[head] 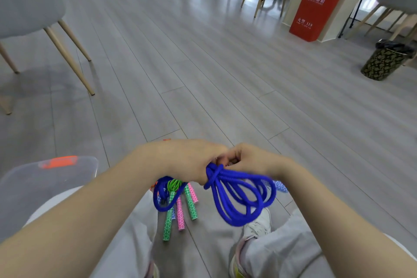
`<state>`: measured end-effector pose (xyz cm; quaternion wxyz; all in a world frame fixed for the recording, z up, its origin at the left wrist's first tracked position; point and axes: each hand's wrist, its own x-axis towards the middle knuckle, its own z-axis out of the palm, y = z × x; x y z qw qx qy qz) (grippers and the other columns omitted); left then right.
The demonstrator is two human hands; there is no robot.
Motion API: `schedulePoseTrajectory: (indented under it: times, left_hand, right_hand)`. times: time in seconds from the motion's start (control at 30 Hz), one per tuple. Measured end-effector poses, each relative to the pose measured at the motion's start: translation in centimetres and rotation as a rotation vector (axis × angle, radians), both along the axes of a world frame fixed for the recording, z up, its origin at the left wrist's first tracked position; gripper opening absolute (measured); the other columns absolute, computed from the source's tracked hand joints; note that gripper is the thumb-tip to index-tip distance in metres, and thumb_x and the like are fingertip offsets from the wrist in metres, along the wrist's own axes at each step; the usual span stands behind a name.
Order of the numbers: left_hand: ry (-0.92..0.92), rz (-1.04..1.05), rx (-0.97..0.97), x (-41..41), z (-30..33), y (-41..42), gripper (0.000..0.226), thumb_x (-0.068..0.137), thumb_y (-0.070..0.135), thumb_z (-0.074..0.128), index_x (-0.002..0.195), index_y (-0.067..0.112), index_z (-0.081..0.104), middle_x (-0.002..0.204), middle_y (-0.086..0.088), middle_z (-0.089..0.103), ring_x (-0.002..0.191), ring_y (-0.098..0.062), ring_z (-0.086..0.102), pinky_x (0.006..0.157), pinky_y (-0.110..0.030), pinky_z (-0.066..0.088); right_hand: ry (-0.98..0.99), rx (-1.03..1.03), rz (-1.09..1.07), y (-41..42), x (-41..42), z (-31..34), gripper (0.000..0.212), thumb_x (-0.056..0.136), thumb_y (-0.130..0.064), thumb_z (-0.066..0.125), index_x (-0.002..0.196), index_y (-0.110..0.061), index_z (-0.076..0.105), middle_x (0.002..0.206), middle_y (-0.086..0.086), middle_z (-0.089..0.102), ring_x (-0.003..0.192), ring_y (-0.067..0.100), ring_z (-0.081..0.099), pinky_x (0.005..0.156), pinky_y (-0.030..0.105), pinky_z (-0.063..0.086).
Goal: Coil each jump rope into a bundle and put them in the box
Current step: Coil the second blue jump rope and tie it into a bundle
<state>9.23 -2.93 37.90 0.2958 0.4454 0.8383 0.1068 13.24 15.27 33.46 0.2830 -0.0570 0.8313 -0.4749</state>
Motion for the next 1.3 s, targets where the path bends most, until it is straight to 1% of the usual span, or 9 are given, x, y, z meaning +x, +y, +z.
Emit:
schedulePoseTrajectory:
  times: [0.1, 0.23, 0.33, 0.43, 0.6, 0.87, 1.07, 1.2, 1.3]
  left_hand:
    - [0.216, -0.086, -0.140, 0.9, -0.7, 0.8, 0.028, 0.084, 0.015, 0.062, 0.103, 0.020, 0.042, 0.072, 0.006, 0.043, 0.069, -0.017, 0.045, 0.059, -0.030, 0.033]
    - [0.409, -0.056, -0.168, 1.0, -1.5, 1.0, 0.028, 0.088, 0.016, 0.055, 0.107, 0.019, 0.034, 0.069, 0.007, 0.035, 0.066, -0.020, 0.047, 0.054, -0.030, 0.032]
    - [0.372, -0.050, -0.168, 1.0, -1.8, 0.9, 0.025, 0.090, 0.016, 0.053, 0.102, 0.018, 0.031, 0.069, 0.005, 0.038, 0.059, -0.014, 0.042, 0.050, -0.028, 0.029]
    - [0.276, -0.035, -0.148, 1.0, -1.5, 0.9, 0.024, 0.091, 0.016, 0.053, 0.100, 0.018, 0.030, 0.070, 0.005, 0.040, 0.058, -0.010, 0.039, 0.049, -0.027, 0.026]
    - [0.176, -0.008, -0.091, 1.4, -1.3, 0.6, 0.022, 0.090, 0.017, 0.051, 0.094, 0.018, 0.030, 0.072, 0.003, 0.042, 0.060, -0.015, 0.041, 0.050, -0.028, 0.028]
    - [0.055, 0.050, 0.021, -0.3, -1.3, 0.1, 0.041, 0.082, 0.037, 0.070, 0.121, 0.031, 0.056, 0.101, 0.009, 0.064, 0.090, -0.012, 0.057, 0.079, -0.030, 0.047]
    - [0.018, 0.070, 0.025, -1.3, -1.5, -0.2, 0.038, 0.096, 0.037, 0.052, 0.133, 0.041, 0.051, 0.114, 0.012, 0.059, 0.099, -0.006, 0.053, 0.086, -0.023, 0.043]
    - [0.043, 0.194, 0.081, -1.5, -2.3, 0.4, 0.032, 0.091, 0.038, 0.059, 0.123, 0.042, 0.060, 0.108, 0.012, 0.065, 0.093, -0.007, 0.058, 0.079, -0.022, 0.047]
    - [0.057, 0.303, 0.141, -1.7, -2.5, 0.8, 0.021, 0.085, 0.036, 0.065, 0.106, 0.038, 0.067, 0.097, 0.012, 0.067, 0.087, -0.009, 0.062, 0.078, -0.028, 0.052]
  right_hand:
    - [0.066, 0.183, 0.044, -0.3, -0.4, -0.2, 0.020, 0.084, -0.013, 0.066, 0.067, -0.024, 0.064, 0.055, -0.006, 0.053, 0.049, 0.007, 0.044, 0.053, 0.024, 0.039]
    - [0.179, 0.273, -0.002, -0.5, -1.3, 0.2, 0.009, 0.084, -0.019, 0.067, 0.076, -0.023, 0.066, 0.065, -0.005, 0.064, 0.057, 0.006, 0.054, 0.060, 0.022, 0.048]
    - [0.171, 0.297, -0.007, -0.4, -1.4, 0.6, 0.015, 0.085, -0.019, 0.067, 0.072, -0.026, 0.064, 0.065, -0.005, 0.062, 0.055, 0.005, 0.052, 0.057, 0.019, 0.046]
    - [0.121, 0.288, -0.008, -0.1, -1.4, 0.5, 0.008, 0.086, -0.020, 0.065, 0.080, -0.017, 0.071, 0.066, 0.001, 0.064, 0.055, 0.007, 0.052, 0.057, 0.022, 0.048]
    - [0.079, 0.276, -0.081, 0.7, -1.4, 0.5, 0.017, 0.085, -0.028, 0.070, 0.086, -0.012, 0.074, 0.060, -0.002, 0.062, 0.052, 0.008, 0.051, 0.055, 0.022, 0.046]
    - [0.064, 0.296, -0.188, 1.6, -1.6, 0.1, 0.021, 0.083, -0.034, 0.074, 0.086, -0.014, 0.075, 0.062, 0.000, 0.059, 0.056, 0.013, 0.048, 0.051, 0.024, 0.043]
    - [0.133, 0.338, -0.351, 2.1, -2.0, 0.4, 0.018, 0.083, -0.034, 0.073, 0.079, -0.017, 0.072, 0.062, -0.002, 0.060, 0.057, 0.012, 0.051, 0.052, 0.024, 0.044]
    - [0.266, 0.395, -0.411, 1.5, -2.3, 1.0, 0.015, 0.083, -0.034, 0.072, 0.078, -0.020, 0.070, 0.069, -0.002, 0.065, 0.068, 0.015, 0.060, 0.066, 0.034, 0.052]
    - [0.390, 0.432, -0.434, 0.6, -2.2, 1.8, 0.014, 0.084, -0.034, 0.069, 0.080, -0.021, 0.071, 0.071, -0.004, 0.066, 0.069, 0.014, 0.059, 0.063, 0.032, 0.050]
